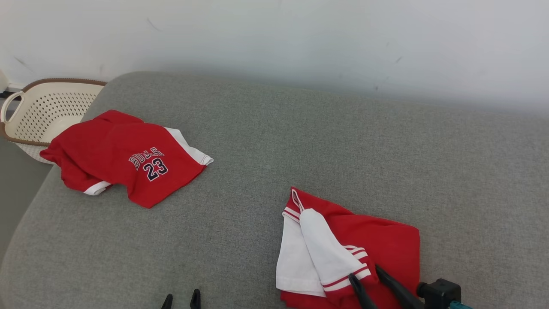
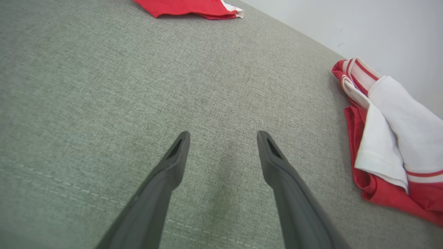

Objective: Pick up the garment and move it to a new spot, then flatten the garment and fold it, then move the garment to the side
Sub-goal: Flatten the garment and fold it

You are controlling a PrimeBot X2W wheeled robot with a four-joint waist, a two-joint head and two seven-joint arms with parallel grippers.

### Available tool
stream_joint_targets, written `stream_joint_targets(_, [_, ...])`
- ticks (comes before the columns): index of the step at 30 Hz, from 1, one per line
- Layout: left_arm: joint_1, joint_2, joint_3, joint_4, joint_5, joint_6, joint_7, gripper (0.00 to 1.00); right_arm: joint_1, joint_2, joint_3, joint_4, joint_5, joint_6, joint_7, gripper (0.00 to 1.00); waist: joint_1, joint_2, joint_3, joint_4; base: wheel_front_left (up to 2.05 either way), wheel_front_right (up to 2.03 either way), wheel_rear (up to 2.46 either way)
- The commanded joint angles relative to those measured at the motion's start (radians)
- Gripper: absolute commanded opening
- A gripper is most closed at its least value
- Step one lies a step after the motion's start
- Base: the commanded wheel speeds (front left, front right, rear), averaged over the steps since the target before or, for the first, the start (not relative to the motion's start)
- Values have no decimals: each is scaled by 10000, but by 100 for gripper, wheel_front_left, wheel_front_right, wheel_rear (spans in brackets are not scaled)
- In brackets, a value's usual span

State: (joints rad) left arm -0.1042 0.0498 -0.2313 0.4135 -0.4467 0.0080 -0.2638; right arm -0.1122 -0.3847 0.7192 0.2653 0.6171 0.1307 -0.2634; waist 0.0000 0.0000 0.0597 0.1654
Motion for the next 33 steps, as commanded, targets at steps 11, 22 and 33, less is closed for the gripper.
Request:
stream_joint_targets(11, [49, 13, -14, 21, -81, 12, -11, 100, -973, -401, 1886, -652, 82, 0, -4, 0, 0, 0, -31, 169, 0, 0, 0])
stream_joint_targets(22, [171, 14, 67, 33, -53, 13, -11, 100, -2036, -741, 3121, -1243, 1207, 0, -4, 100, 0, 0, -205, 210, 0, 0, 0])
stream_joint_targets(33, [119, 13, 81, -14, -1, 16, -11, 100, -724, -167, -658, 929, 155, 0, -4, 100, 0, 0, -115, -113, 0, 0, 0])
